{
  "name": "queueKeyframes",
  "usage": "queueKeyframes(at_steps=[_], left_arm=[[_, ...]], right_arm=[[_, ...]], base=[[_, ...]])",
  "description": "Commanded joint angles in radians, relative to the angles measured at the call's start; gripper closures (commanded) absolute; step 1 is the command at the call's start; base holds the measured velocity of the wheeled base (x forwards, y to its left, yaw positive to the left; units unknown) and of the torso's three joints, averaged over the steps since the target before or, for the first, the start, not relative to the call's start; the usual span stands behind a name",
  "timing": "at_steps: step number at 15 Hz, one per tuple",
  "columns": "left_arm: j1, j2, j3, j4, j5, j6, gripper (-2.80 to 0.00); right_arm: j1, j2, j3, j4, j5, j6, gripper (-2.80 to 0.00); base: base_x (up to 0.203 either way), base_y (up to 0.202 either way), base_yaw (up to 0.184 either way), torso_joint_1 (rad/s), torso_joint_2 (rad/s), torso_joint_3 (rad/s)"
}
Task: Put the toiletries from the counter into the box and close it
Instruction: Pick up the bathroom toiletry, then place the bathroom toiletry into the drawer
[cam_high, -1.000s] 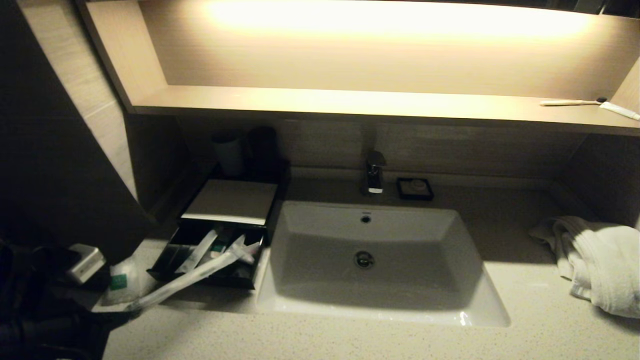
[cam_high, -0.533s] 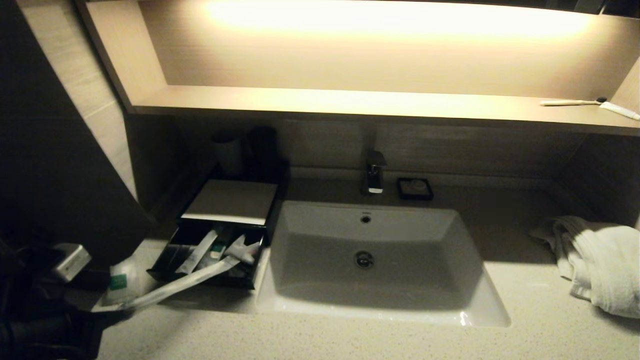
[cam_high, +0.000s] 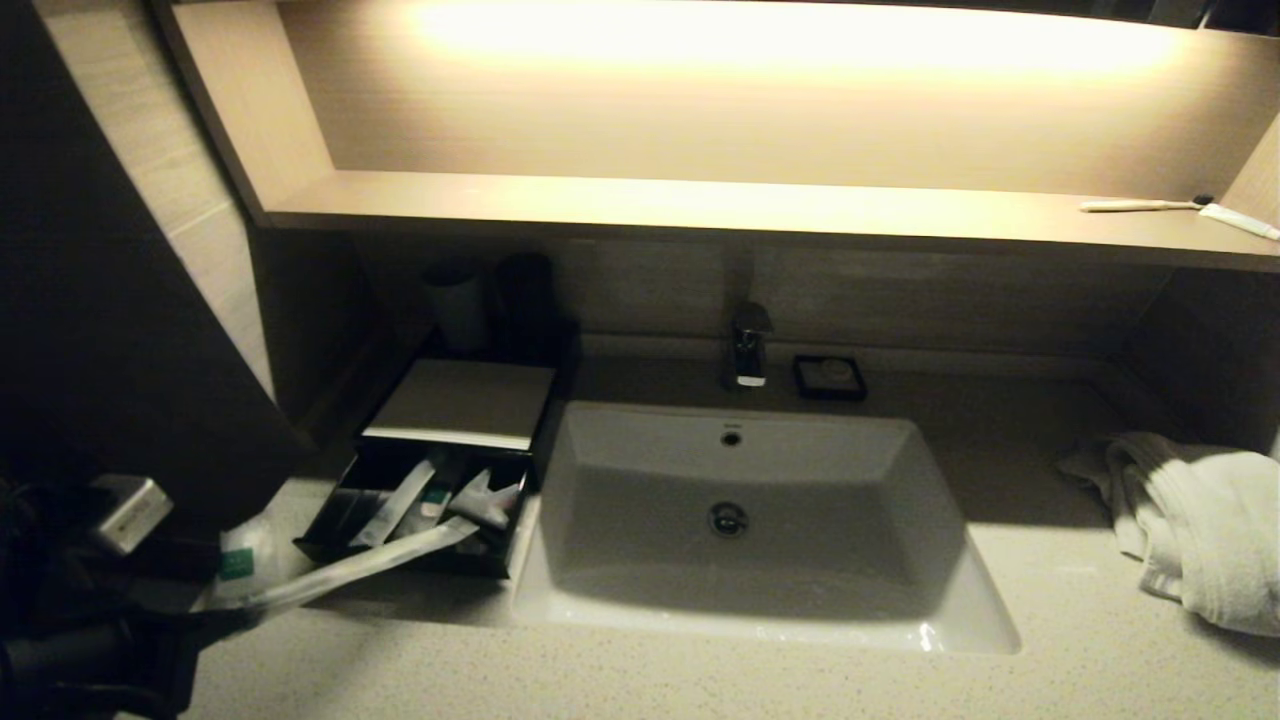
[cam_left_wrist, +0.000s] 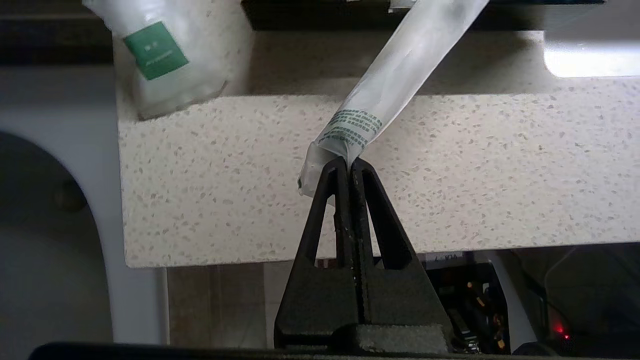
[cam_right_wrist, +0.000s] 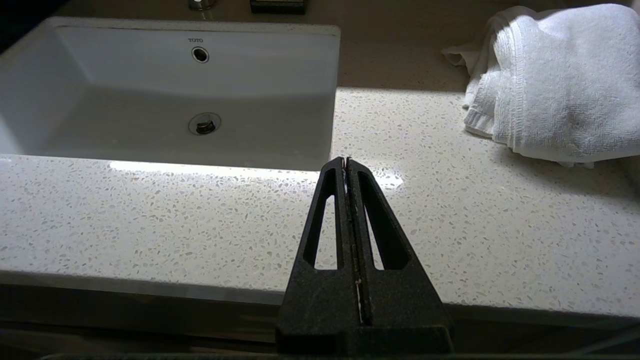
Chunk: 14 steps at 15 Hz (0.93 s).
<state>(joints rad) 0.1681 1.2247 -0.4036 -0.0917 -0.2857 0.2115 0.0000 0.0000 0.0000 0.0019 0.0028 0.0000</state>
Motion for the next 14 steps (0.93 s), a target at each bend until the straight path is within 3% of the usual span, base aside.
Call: queueKeyframes(at_steps=[1, 4, 8, 14], left_arm=[[-0.009, -0.007, -0.003, 0.02, -0.003, 0.0, 0.0], [-0.011, 0.005, -0.013, 0.025, -0.003, -0.025, 0.0], [-0.045, 0.019, -0.067, 0.05, 0.01, -0.125, 0.0], [-0.2, 0.063, -0.09, 0.079, 0.048, -0.189, 0.0]], right_arm=[[0.0, 0.0, 0.0, 0.0, 0.0, 0.0, 0.0], [0.0, 0.0, 0.0, 0.0, 0.0, 0.0, 0.0], [0.0, 0.0, 0.0, 0.0, 0.0, 0.0, 0.0], [-0.002, 0.0, 0.0, 0.0, 0.0, 0.0, 0.0]], base=[[0.0, 0.0, 0.0, 0.0, 0.0, 0.0], [0.0, 0.0, 0.0, 0.0, 0.0, 0.0], [0.0, 0.0, 0.0, 0.0, 0.0, 0.0], [0.0, 0.0, 0.0, 0.0, 0.0, 0.0]])
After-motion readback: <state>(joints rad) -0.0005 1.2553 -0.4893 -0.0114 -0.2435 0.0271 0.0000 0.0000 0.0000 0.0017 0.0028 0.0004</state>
